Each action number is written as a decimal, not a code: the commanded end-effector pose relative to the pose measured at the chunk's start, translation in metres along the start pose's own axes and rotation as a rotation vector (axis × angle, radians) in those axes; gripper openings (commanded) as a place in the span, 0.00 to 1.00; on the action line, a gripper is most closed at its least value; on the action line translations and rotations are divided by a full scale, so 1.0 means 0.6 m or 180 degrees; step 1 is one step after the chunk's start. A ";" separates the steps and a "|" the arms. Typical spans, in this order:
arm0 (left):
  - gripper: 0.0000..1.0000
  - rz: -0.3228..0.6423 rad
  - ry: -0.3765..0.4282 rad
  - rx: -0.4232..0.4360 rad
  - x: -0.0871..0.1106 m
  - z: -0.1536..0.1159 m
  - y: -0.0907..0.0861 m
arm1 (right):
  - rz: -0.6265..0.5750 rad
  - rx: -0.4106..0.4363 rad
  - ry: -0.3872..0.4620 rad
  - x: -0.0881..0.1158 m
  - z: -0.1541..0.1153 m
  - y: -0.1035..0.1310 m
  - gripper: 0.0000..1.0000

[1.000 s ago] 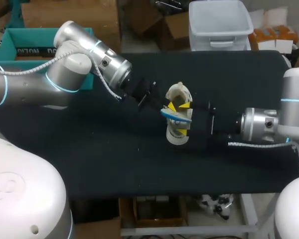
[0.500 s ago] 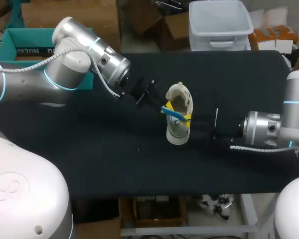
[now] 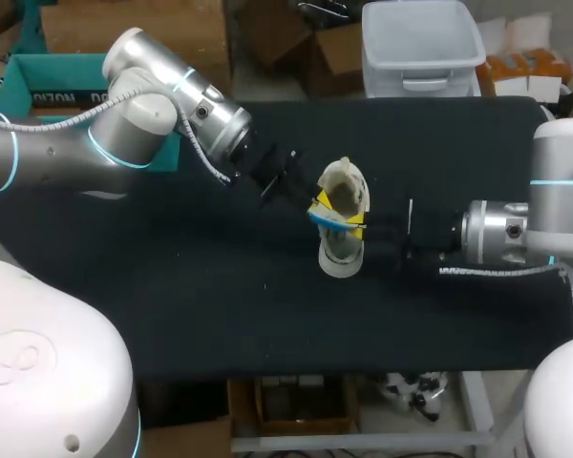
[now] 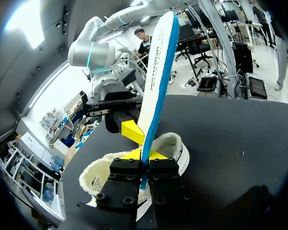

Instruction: Open the shoe tongue, take the insole out of the shoe, put the insole back into the shoe, and pack the shoe into the shoebox

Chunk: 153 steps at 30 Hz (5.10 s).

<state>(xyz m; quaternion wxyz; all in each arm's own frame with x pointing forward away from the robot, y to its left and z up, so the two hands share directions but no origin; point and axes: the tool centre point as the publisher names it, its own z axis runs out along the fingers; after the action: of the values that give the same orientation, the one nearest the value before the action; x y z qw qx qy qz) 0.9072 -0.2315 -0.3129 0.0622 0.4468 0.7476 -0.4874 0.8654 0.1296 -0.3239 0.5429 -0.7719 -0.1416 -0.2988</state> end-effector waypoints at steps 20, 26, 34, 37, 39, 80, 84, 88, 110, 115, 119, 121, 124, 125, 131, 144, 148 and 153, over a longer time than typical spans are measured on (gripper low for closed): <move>0.00 0.0038 0.0124 0.0022 -0.014 0.026 0.050 | -0.0084 -0.0097 -0.0051 0.020 0.019 0.050 0.00; 0.00 0.0014 0.0117 0.0007 -0.012 0.025 0.061 | -0.0096 -0.0126 -0.0085 0.025 0.021 0.058 0.00; 0.51 0.0016 0.0121 0.0061 -0.009 0.024 0.045 | -0.0084 -0.0190 -0.0080 0.019 0.017 0.059 0.00; 0.64 0.0057 0.0095 0.0108 -0.002 0.017 0.029 | -0.0083 -0.0204 -0.0061 0.016 0.013 0.057 0.00; 0.51 0.0122 0.0057 0.0151 0.004 0.010 0.016 | -0.0073 -0.0211 -0.0049 0.013 0.011 0.058 0.00; 0.00 0.0262 0.0105 0.0212 0.029 0.019 -0.022 | -0.0048 -0.0381 -0.0135 -0.003 0.012 0.005 0.00; 0.00 0.0257 0.0061 0.0165 0.024 0.017 -0.017 | -0.0076 -0.0386 -0.0179 -0.002 0.016 0.017 0.00; 0.00 0.0244 0.0018 0.0107 0.012 0.020 -0.003 | -0.0102 -0.0411 -0.0183 0.003 0.016 0.036 0.00; 0.00 0.0085 -0.0015 -0.0029 -0.013 0.034 0.048 | -0.0188 -0.0614 -0.0219 0.019 0.022 0.059 0.00; 0.48 0.0133 -0.0024 0.0048 0.001 0.024 0.030 | -0.0193 -0.0618 -0.0185 0.016 0.018 0.060 0.00; 0.49 0.0187 -0.0047 0.0108 0.006 0.014 0.016 | -0.0194 -0.0625 -0.0156 0.013 0.015 0.061 0.00; 0.44 0.0224 -0.0080 0.0144 0.005 0.009 0.008 | -0.0191 -0.0625 -0.0140 0.012 0.013 0.062 0.00; 0.35 0.0251 -0.0082 0.0212 0.005 0.006 -0.003 | -0.0186 -0.0624 -0.0126 0.011 0.012 0.065 0.00; 0.35 0.0262 -0.0065 0.0235 0.006 0.008 -0.007 | -0.0185 -0.0624 -0.0123 0.011 0.012 0.065 0.00; 0.00 0.0296 -0.0040 0.0231 0.009 0.027 -0.015 | -0.0186 -0.0594 -0.0093 0.010 0.012 0.068 0.00; 0.00 0.0308 -0.0050 0.0133 0.006 0.027 -0.009 | -0.0229 -0.0886 -0.0091 -0.012 -0.004 0.004 0.00; 0.00 0.0294 -0.0066 0.0126 0.006 0.026 -0.007 | -0.0252 -0.0908 -0.0085 -0.013 -0.006 -0.003 0.00; 0.00 0.0297 -0.0086 0.0104 0.007 0.026 -0.005 | -0.0262 -0.0904 -0.0108 -0.012 -0.003 0.006 0.00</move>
<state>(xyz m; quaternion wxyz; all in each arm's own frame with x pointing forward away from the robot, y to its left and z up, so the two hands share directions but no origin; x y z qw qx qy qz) 0.8953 -0.2419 -0.3188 0.0828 0.4779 0.7155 -0.5029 0.8628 0.1272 -0.3292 0.4123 -0.8389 -0.1374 -0.3278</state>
